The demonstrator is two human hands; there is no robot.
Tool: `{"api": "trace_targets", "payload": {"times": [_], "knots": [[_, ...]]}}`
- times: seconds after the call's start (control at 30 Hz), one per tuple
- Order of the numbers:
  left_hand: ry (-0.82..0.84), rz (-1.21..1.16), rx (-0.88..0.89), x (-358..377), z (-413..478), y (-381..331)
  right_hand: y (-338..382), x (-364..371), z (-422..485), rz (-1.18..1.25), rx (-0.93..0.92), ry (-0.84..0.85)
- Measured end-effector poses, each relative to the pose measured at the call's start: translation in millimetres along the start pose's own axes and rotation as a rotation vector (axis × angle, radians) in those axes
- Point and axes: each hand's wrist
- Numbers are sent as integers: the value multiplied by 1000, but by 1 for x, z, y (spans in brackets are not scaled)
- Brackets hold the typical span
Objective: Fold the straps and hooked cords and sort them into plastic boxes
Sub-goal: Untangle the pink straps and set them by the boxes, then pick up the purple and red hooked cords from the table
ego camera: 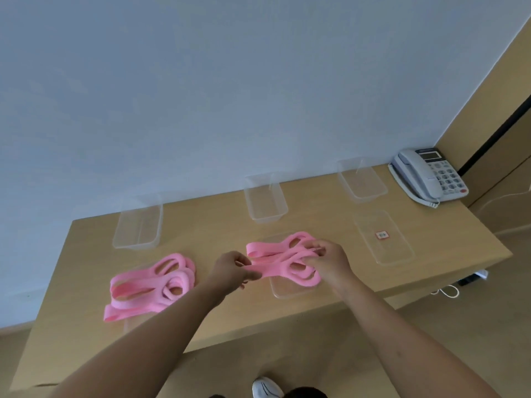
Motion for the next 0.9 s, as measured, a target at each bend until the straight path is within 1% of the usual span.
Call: {"api": "trace_targets", "payload": {"times": [0.07, 0.13, 0.2, 0.23, 0.3, 0.4, 0.47, 0.57, 0.7, 0.9], "knots": [[12, 11, -12, 17, 4, 1, -3, -4, 10, -69, -9, 1], [-40, 124, 29, 27, 6, 4, -4, -6, 16, -238, -50, -4], [-106, 235, 85, 29, 3, 11, -5, 0, 18, -489, -203, -19], [-123, 248, 99, 27, 0, 15, -4, 6, 17, -560, -311, -27], [-153, 255, 115, 18, -9, 26, -4, 26, 12, -598, -486, 19], [-225, 301, 119, -5, -33, 49, 1, 65, -3, -639, -599, 176], [-286, 303, 95, -26, -57, 72, 4, 93, -15, -644, -676, 253], [-398, 308, -1, -64, -107, 118, 11, 132, -36, -686, -814, 348], [-593, 334, -178, -112, -186, 189, 22, 184, -76, -720, -1003, 486], [-925, 185, -483, -150, -320, 297, 37, 280, -185, -741, -1254, 690]]}}
Point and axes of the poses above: each hand's wrist, its own z-axis towards the middle knuckle, its own x-axis out of the palm, y = z × x, and after that the axes turned 7 degrees about -y, right-handed
